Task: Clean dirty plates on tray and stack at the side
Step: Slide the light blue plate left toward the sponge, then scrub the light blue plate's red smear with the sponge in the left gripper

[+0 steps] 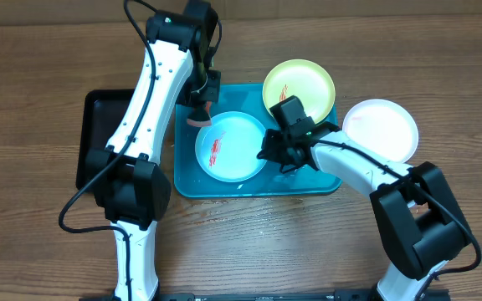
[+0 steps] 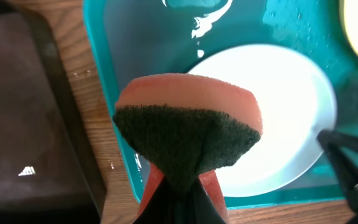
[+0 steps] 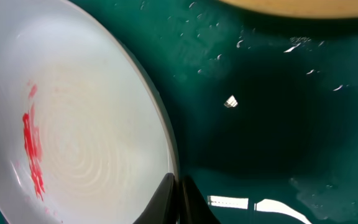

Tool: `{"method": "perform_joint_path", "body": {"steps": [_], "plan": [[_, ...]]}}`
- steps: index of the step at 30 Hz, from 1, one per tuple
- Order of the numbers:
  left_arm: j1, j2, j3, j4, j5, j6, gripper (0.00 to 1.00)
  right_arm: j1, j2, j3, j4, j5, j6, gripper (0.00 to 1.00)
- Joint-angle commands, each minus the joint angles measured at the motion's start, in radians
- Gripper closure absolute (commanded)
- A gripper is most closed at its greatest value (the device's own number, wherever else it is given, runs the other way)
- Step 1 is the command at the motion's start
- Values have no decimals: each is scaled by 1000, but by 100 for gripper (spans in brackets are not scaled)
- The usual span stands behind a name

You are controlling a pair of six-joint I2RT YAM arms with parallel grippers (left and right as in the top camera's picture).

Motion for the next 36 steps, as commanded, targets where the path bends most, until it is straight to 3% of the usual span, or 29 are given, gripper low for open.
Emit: {"method": "perform_joint_path", "body": {"steps": [1, 28, 32, 36], "plan": [[-19, -9, -55, 18, 30, 42, 96, -24, 32, -5, 15, -67, -34, 96], [-70, -9, -543, 418, -59, 98, 96, -27, 59, -4, 34, -121, -57, 96], [-72, -9, -557, 434, -8, 99, 96, -27, 59, -4, 35, -121, -59, 96], [-72, -9, -557, 434, 200, 211, 96, -27, 59, -4, 35, -120, -59, 96]]}}
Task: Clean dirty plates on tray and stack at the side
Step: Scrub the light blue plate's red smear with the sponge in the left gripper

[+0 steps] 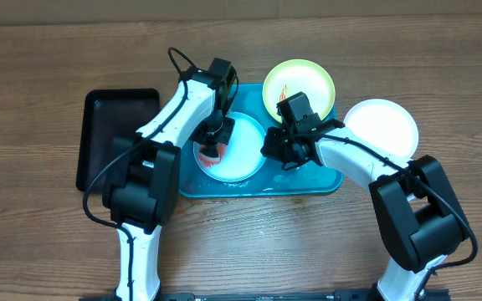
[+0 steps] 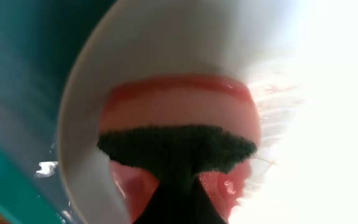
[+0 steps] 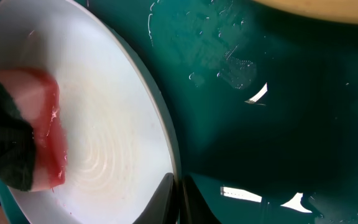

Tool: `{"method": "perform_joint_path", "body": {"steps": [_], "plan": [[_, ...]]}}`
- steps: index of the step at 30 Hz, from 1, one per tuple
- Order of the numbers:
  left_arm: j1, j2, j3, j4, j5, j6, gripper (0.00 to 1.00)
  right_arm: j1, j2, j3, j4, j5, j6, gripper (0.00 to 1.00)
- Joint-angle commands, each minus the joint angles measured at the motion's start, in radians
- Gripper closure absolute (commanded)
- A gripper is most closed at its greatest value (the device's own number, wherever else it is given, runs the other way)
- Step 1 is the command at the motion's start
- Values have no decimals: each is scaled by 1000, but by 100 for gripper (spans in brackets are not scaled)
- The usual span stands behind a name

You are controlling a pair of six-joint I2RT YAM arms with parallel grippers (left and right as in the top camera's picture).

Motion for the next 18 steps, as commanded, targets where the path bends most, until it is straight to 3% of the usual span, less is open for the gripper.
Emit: {"method": "perform_joint_path", "body": {"steps": [1, 5, 13, 18], "plan": [[-4, -2, -27, 12, 241, 124, 96, 4, 27, -4, -2, -5, -9, 96], [-4, -2, -26, 28, 344, 171, 96, 4, 27, -4, -2, -5, -9, 96], [-3, -2, -14, 118, 357, 168, 96, 4, 27, -4, -2, -4, -9, 96], [-2, -2, -6, 175, 172, 26, 96, 4, 27, -4, -2, -4, -9, 96]]}}
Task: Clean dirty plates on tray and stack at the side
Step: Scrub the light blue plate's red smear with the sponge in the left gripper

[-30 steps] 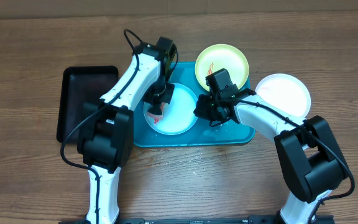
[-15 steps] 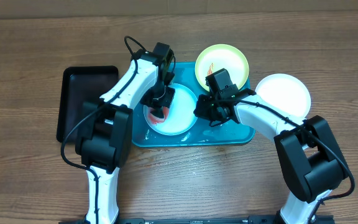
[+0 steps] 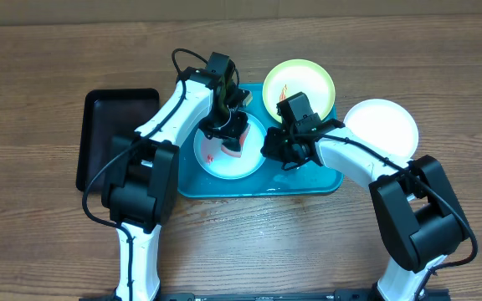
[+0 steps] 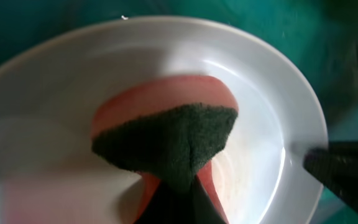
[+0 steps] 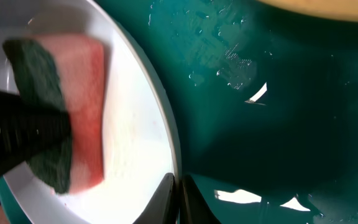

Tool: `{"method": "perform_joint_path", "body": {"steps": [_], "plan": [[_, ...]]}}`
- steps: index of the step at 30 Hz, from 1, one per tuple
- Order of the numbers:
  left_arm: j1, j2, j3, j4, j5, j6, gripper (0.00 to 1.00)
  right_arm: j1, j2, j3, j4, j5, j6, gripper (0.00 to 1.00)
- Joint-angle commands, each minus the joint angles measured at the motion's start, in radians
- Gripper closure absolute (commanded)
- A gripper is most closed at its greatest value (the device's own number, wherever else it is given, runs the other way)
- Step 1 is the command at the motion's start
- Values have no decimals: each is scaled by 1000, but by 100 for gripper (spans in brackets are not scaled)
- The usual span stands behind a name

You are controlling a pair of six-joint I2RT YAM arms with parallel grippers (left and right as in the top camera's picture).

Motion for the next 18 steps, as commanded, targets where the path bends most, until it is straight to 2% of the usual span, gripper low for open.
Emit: {"method": "perform_joint_path", "body": {"steps": [1, 4, 7, 13, 18], "plan": [[-11, -2, 5, 16, -183, -134, 96, 4, 27, -4, -1, -3, -8, 96], [-10, -3, 13, -14, -387, -267, 96, 4, 27, -4, -1, -3, -8, 96], [-11, -3, 26, -65, -478, -298, 96, 4, 27, -4, -1, -3, -8, 96], [-11, -3, 28, -151, -499, -295, 96, 4, 27, -4, -1, -3, -8, 96], [-12, -3, 28, -225, -426, -169, 96, 4, 27, -4, -1, -3, -8, 96]]}}
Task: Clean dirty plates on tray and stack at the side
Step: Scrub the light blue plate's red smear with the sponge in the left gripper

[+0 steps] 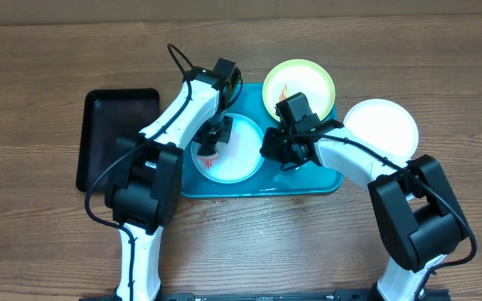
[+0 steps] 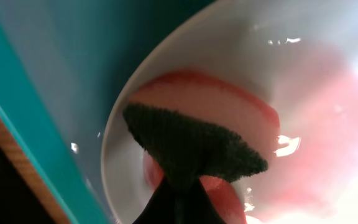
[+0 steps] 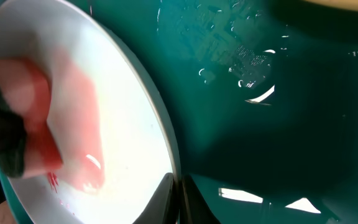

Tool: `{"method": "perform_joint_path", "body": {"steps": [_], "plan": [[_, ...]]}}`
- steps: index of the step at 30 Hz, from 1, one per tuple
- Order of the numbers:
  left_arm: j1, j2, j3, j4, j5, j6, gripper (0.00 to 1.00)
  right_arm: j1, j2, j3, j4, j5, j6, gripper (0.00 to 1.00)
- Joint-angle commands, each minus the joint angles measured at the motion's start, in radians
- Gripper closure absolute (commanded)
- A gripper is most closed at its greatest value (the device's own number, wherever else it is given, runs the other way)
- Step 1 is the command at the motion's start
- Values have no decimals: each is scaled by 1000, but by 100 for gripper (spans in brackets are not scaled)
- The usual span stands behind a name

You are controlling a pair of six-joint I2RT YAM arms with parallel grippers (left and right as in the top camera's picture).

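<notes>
A pale blue-white plate (image 1: 234, 150) lies in the teal tray (image 1: 308, 182). My left gripper (image 1: 210, 144) is shut on a pink sponge with a dark green scrub face (image 2: 197, 134), pressed on the plate's left part (image 3: 104, 124). Red smears show under and beside the sponge (image 3: 36, 134). My right gripper (image 3: 176, 186) is shut on the plate's right rim, one finger inside and one outside. A yellow-green plate with red streaks (image 1: 299, 84) sits at the tray's back right.
A clean white plate (image 1: 381, 128) rests on the wooden table right of the tray. A black tray (image 1: 111, 134) lies to the left. Water drops glisten on the teal tray floor (image 3: 247, 62).
The left gripper has carried the sponge from the plate's right-centre to its left side. A pink wet smear now spreads across the plate. The right gripper still pinches the rim.
First the sponge hung above the tray's left edge and the plate bore a red streak, its rim held by the right gripper. Then the sponge was on the plate's left, then right-centre, now left again; the streak has become a faint pink smear.
</notes>
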Motion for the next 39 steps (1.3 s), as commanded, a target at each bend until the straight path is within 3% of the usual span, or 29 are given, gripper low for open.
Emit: {"method": "perform_joint_path", "body": {"steps": [1, 5, 10, 15, 22, 28, 32, 39], "plan": [[10, -3, 7, -34, 34, 118, 96, 3, 24, -4, -8, 10, -8, 96], [10, -3, 7, -55, 227, 303, 96, 3, 24, -4, -8, 9, -8, 96], [8, -3, 7, -53, 467, 444, 96, 3, 24, -4, -8, 9, -8, 96], [-6, -3, 7, -47, 486, 492, 96, 3, 24, -4, -8, 9, -8, 96], [-8, -3, 7, -28, 417, 482, 96, 3, 24, -4, -9, 9, -8, 96], [-8, -3, 7, -36, 99, 338, 96, 3, 24, -4, -8, 9, -8, 96], [-9, -3, 7, -21, -32, 257, 96, 3, 24, -4, -8, 9, -8, 96], [-9, -3, 7, 74, -82, 200, 96, 3, 24, -4, -8, 9, -8, 96]]}}
